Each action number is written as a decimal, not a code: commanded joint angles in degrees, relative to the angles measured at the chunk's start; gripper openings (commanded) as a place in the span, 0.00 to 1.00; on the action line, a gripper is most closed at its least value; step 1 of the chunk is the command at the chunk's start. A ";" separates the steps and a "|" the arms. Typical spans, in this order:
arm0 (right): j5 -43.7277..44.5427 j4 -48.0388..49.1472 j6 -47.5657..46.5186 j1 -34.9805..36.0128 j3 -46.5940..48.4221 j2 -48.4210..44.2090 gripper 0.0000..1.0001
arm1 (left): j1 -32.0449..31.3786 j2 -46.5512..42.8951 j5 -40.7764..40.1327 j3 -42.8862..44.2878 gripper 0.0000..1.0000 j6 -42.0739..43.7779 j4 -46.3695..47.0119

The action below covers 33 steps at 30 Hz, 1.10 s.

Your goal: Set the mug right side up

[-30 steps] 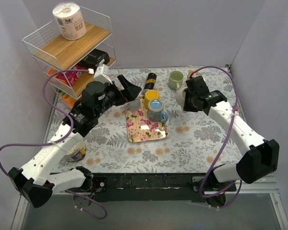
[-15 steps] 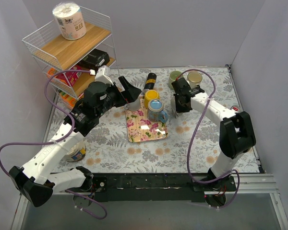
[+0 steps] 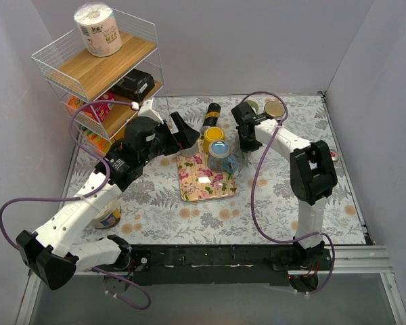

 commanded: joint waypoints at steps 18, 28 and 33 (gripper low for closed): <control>0.58 -12.21 3.06 -0.06 15.87 6.38 0.28 | 0.26 5.38 2.86 -1.39 0.98 -1.60 -7.56; -0.12 -14.58 4.21 -0.33 14.56 2.08 0.55 | 0.17 6.44 4.62 -3.32 0.98 -2.12 -6.87; -2.31 -15.20 4.47 -0.33 12.45 -2.31 0.61 | 0.08 8.54 7.87 -3.50 0.98 -2.65 -5.98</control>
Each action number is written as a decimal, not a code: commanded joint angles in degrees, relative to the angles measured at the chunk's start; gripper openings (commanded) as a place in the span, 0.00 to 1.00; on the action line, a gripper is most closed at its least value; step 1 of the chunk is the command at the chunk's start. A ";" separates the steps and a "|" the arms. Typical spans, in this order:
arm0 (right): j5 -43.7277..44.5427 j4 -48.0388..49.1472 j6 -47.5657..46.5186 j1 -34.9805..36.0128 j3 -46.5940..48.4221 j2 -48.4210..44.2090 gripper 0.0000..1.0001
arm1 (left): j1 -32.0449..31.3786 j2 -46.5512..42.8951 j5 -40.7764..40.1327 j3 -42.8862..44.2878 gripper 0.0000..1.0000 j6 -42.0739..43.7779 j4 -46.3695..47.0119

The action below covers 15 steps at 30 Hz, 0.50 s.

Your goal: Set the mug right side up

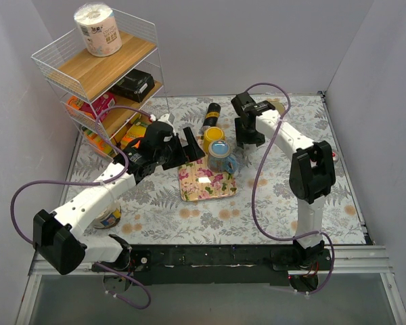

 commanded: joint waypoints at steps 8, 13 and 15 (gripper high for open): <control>-6.39 1.09 1.74 -0.44 -12.67 -22.48 0.65 | -8.50 4.97 -8.88 -1.65 0.98 -13.11 2.36; -7.55 2.07 3.58 -0.52 -21.57 -33.62 0.65 | -15.47 14.46 -19.36 7.65 0.98 -19.79 -3.95; -7.03 1.89 4.81 -0.79 -24.73 -36.72 0.65 | -16.53 19.90 -21.46 12.05 0.98 -21.55 -7.56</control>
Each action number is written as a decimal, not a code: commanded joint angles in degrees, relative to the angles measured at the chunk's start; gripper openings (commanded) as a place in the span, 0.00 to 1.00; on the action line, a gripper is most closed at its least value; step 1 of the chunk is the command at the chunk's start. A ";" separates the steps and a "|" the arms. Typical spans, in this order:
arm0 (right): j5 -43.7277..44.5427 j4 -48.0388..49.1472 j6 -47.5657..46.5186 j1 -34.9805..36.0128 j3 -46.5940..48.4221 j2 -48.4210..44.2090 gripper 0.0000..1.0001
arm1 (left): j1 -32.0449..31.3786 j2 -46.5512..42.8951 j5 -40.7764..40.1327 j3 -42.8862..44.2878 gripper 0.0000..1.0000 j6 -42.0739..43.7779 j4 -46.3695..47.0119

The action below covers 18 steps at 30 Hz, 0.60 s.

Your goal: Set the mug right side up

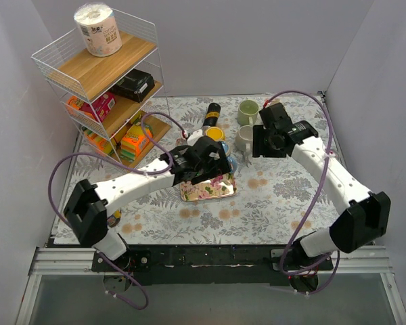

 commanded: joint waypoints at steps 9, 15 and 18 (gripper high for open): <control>0.06 -1.22 4.48 -1.43 -11.49 -18.65 0.65 | -3.88 20.94 -14.57 23.46 0.97 -16.56 -13.33; -0.72 -1.93 4.48 -1.87 -14.92 -22.61 0.65 | -4.23 26.93 -15.89 31.11 0.94 -21.74 -16.86; -1.43 -2.01 4.22 -1.95 -15.89 -23.84 0.65 | -4.23 29.66 -15.63 34.27 0.93 -24.38 -19.66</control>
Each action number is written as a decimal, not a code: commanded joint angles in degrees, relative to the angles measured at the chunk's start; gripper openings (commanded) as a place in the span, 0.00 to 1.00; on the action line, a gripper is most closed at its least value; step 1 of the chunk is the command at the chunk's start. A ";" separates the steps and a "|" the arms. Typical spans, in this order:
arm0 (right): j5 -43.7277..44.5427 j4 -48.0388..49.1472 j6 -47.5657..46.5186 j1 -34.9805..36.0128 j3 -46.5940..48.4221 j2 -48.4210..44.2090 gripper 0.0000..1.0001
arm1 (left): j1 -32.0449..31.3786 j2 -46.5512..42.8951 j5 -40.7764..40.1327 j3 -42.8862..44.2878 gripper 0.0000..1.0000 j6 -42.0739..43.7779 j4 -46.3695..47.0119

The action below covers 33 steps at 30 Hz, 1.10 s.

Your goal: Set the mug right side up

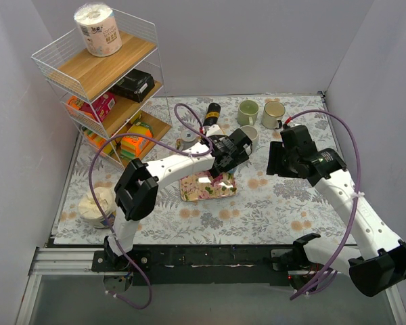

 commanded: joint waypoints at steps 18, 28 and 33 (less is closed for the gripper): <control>-2.20 0.44 -3.30 -2.71 -2.12 -2.10 0.65 | -0.19 4.62 -4.56 3.22 0.72 -13.11 -0.83; -2.64 0.79 -2.86 -2.97 -3.18 -2.80 0.64 | 0.60 2.95 -6.05 -0.38 0.54 -12.23 1.19; -2.91 1.05 -2.60 -2.97 -3.27 -2.54 0.64 | 0.69 -0.65 -6.58 -4.43 0.52 -12.23 2.16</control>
